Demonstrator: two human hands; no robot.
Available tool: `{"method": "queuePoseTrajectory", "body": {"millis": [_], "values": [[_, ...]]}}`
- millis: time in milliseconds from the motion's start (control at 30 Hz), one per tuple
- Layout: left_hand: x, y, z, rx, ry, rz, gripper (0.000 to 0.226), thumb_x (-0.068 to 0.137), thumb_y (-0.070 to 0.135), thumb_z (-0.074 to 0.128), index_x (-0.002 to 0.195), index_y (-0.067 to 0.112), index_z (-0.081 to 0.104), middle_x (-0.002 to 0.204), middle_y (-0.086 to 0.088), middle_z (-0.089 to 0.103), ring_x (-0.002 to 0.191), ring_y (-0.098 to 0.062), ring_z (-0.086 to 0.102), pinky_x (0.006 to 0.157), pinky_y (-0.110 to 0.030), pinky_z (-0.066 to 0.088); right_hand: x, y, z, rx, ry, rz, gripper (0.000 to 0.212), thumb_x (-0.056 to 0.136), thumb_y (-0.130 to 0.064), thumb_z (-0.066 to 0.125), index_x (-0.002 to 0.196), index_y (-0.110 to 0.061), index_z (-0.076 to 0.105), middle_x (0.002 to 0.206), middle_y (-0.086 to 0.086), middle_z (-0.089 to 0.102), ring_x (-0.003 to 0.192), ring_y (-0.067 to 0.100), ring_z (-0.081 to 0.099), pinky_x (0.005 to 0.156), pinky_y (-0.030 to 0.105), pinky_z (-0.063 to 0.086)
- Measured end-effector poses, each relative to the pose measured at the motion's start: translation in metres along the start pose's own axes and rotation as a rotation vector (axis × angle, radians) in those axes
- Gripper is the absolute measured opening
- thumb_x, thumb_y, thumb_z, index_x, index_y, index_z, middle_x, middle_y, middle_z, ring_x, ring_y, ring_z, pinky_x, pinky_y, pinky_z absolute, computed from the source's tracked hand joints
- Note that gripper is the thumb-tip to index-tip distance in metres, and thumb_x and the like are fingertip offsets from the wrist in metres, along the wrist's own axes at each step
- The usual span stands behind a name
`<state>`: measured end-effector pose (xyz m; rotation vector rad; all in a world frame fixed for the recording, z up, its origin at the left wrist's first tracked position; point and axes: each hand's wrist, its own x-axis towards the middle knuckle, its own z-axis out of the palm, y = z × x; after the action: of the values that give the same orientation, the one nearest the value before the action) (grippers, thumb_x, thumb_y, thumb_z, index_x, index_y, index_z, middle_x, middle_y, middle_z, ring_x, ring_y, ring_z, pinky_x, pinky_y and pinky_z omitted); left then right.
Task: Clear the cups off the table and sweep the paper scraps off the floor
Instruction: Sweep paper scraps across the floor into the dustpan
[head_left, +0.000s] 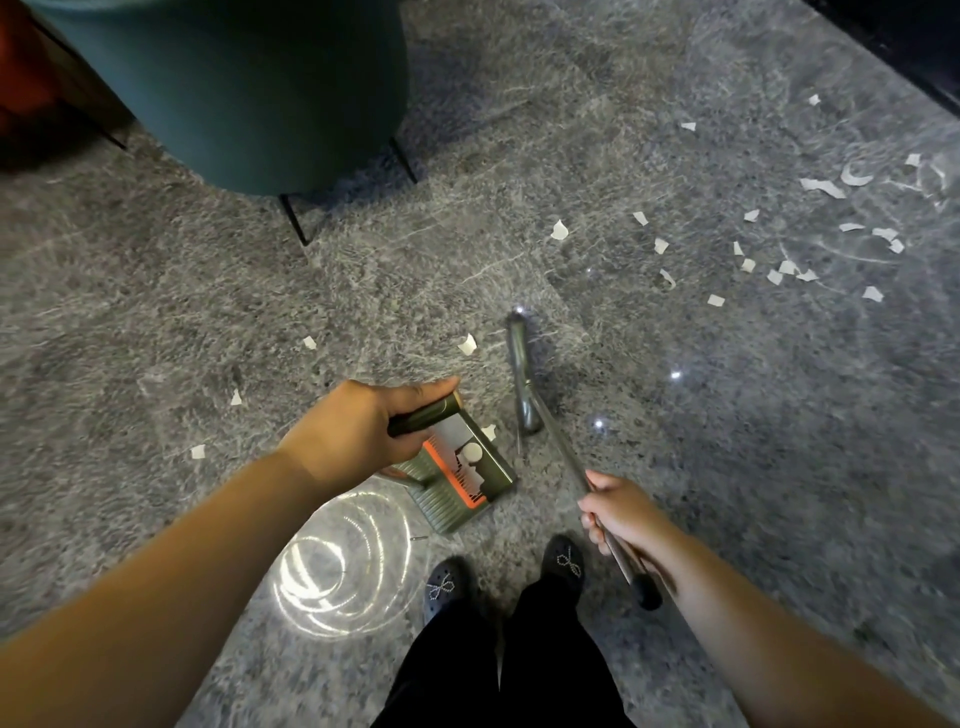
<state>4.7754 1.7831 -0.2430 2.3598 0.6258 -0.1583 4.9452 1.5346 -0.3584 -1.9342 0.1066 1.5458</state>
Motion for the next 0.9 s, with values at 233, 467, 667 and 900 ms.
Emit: {"method": "queuePoseTrajectory", "body": {"millis": [233, 467, 667, 900], "values": [[0.000, -0.001, -0.001, 0.002, 0.011, -0.004, 0.069, 0.083, 0.026, 0.073, 0.113, 0.076, 0.038, 0.081, 0.011, 0.071, 0.066, -0.011, 0.063, 0.062, -0.023, 0.051, 0.003, 0.001, 0.022, 0.068, -0.104, 0.026, 0.057, 0.092, 0.004, 0.042, 0.142, -0.023, 0.040, 0.050, 0.002, 0.042, 0.038, 0.012, 0.038, 0.037, 0.020, 0.030], [-0.008, -0.010, -0.006, 0.019, 0.012, -0.010, 0.066, 0.083, 0.025, 0.073, 0.123, 0.066, 0.040, 0.082, 0.017, 0.071, 0.066, -0.006, 0.062, 0.059, -0.016, 0.047, -0.032, 0.013, 0.016, 0.065, -0.182, 0.037, 0.062, 0.094, 0.003, 0.041, 0.148, -0.027, 0.031, 0.051, 0.001, 0.041, 0.036, 0.010, 0.036, 0.036, 0.016, 0.027], [-0.020, -0.013, -0.005, -0.009, 0.082, -0.036, 0.076, 0.081, 0.028, 0.075, 0.115, 0.080, 0.032, 0.090, 0.032, 0.065, 0.065, 0.017, 0.055, 0.060, -0.016, 0.046, -0.036, 0.014, 0.018, 0.063, -0.090, -0.009, 0.062, 0.094, 0.003, 0.043, 0.149, -0.023, 0.031, 0.053, 0.003, 0.041, 0.038, 0.012, 0.036, 0.037, 0.018, 0.027], [-0.014, -0.009, 0.001, -0.020, 0.076, -0.024, 0.084, 0.082, 0.026, 0.072, 0.108, 0.087, 0.021, 0.086, 0.013, 0.071, 0.069, -0.003, 0.062, 0.066, -0.018, 0.051, 0.002, 0.003, 0.025, -0.064, -0.024, -0.018, 0.064, 0.095, 0.001, 0.042, 0.150, -0.025, 0.026, 0.058, 0.004, 0.049, 0.043, 0.013, 0.045, 0.038, 0.023, 0.038]]}}
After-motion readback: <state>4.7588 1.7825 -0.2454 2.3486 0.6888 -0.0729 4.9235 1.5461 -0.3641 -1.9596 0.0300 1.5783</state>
